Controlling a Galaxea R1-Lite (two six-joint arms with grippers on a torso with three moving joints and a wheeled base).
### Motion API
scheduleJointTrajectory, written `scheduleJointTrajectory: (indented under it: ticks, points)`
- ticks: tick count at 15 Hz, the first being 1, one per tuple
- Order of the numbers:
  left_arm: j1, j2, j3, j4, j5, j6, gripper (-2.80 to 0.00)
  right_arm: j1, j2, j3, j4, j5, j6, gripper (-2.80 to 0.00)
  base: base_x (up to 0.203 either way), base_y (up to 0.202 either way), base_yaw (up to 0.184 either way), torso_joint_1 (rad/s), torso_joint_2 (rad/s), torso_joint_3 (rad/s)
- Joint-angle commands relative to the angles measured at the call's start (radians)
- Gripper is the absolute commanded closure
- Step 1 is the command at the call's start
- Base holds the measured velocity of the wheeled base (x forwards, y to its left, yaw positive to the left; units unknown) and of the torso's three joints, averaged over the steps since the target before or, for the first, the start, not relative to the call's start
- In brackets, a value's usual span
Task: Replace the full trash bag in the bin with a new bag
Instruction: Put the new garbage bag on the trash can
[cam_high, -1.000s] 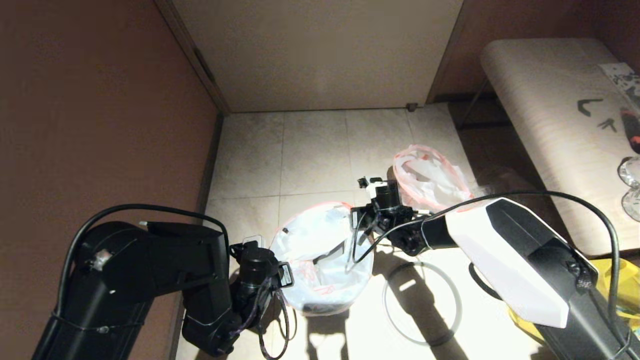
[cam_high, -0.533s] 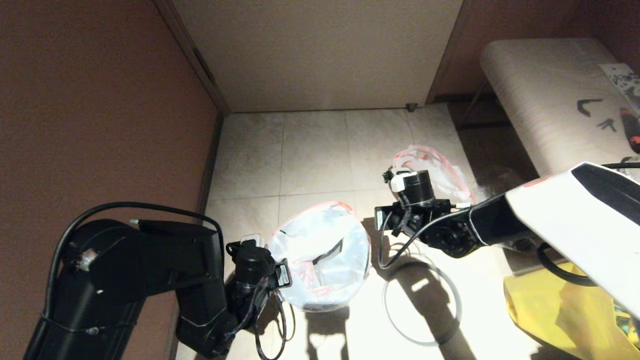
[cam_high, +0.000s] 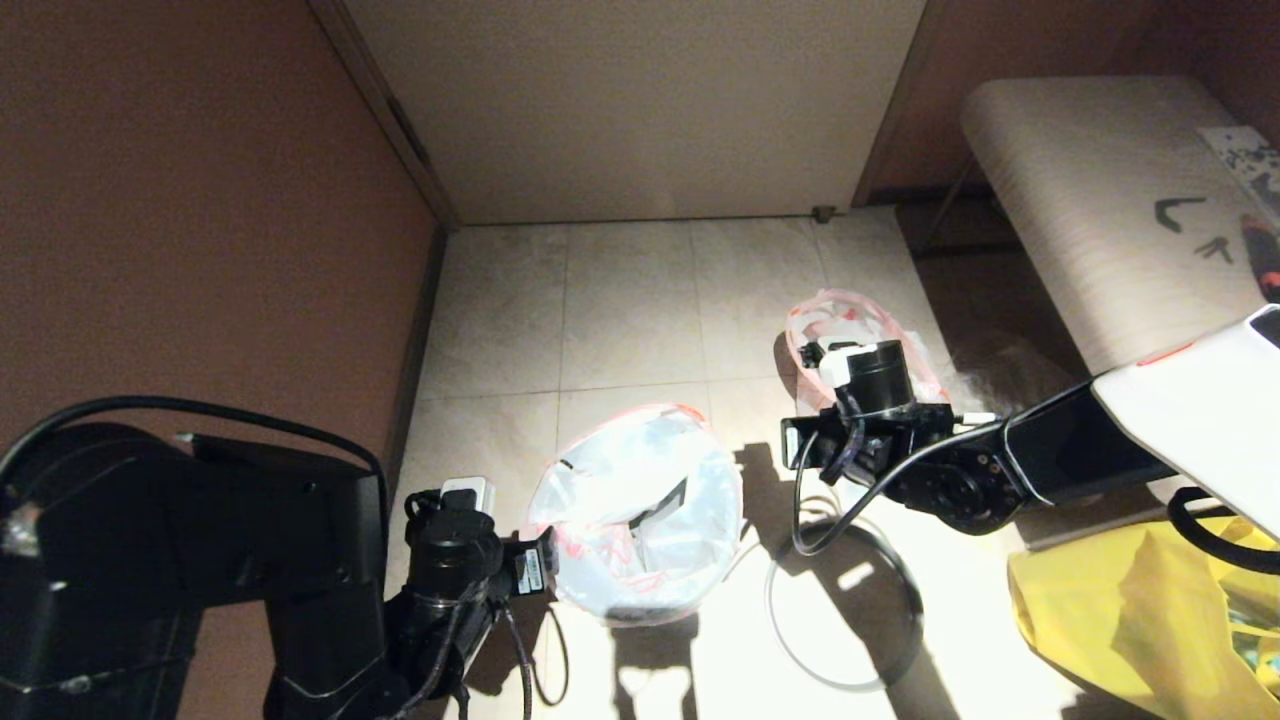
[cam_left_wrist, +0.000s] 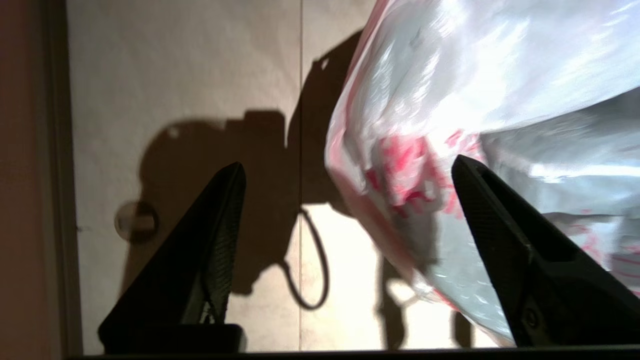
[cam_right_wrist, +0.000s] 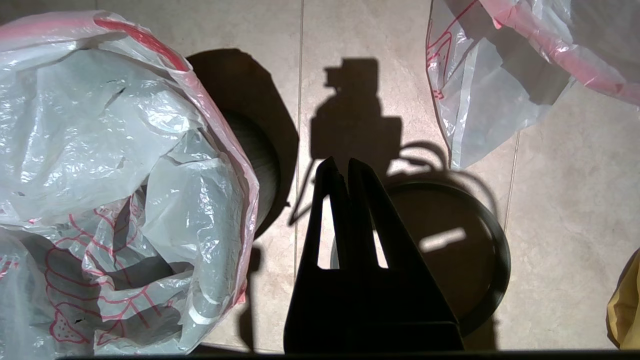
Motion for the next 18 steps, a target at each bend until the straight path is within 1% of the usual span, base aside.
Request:
scheduleJointTrajectory:
  ticks: [1, 2, 3, 4, 7, 10, 13, 15, 18]
  points:
    - [-0.032, -0.092, 0.028, -0.001, 0.004, 0.009, -2.8, 0.0, -0.015, 0.003, -0.003, -0.003, 0.002, 0.0, 0.0, 0.0, 0.0, 0.0, 0.0, 0.0]
    - [-0.088, -0.131, 0.017, 0.075, 0.005, 0.012, -2.8, -0.004, -0.015, 0.006, -0.006, -0.009, 0.002, 0.0, 0.0, 0.0, 0.0, 0.0, 0.0, 0.0]
    - [-0.123, -0.146, -0.018, 0.183, 0.006, 0.012, -2.8, -0.006, -0.012, 0.008, -0.018, -0.024, 0.002, 0.0, 0.0, 0.0, 0.0, 0.0, 0.0, 0.0]
    - [-0.138, -0.149, -0.075, 0.254, 0.007, 0.012, 0.0, -0.007, -0.01, 0.015, -0.041, -0.03, 0.002, 0.0, 0.0, 0.0, 0.0, 0.0, 0.0, 0.0]
    - [-0.16, -0.153, -0.229, 0.504, 0.004, 0.014, 0.0, -0.012, -0.01, 0.025, -0.066, -0.029, 0.002, 0.0, 0.0, 0.0, 0.0, 0.0, 0.0, 0.0]
    - [-0.161, -0.068, -0.445, 0.618, 0.001, 0.017, 0.0, -0.015, -0.018, 0.025, -0.087, -0.025, 0.004, 0.0, 0.0, 0.0, 0.0, 0.0, 0.0, 0.0]
    - [-0.164, 0.071, -0.671, 0.786, 0.001, 0.025, 0.0, -0.015, -0.023, 0.03, -0.121, -0.025, 0.006, 0.0, 0.0, 0.0, 0.0, 0.0, 0.0, 0.0]
    - [-0.164, 0.159, -0.758, 0.854, 0.001, 0.027, 0.0, -0.03, -0.018, 0.036, -0.13, -0.025, 0.007, 0.0, 0.0, 0.0, 0.0, 0.0, 0.0, 0.0]
    - [-0.155, 0.264, -0.865, 0.885, 0.004, 0.027, 0.0, -0.049, 0.016, 0.045, -0.185, -0.025, 0.007, 0.0, 0.0, 0.0, 0.0, 0.0, 0.0, 0.0]
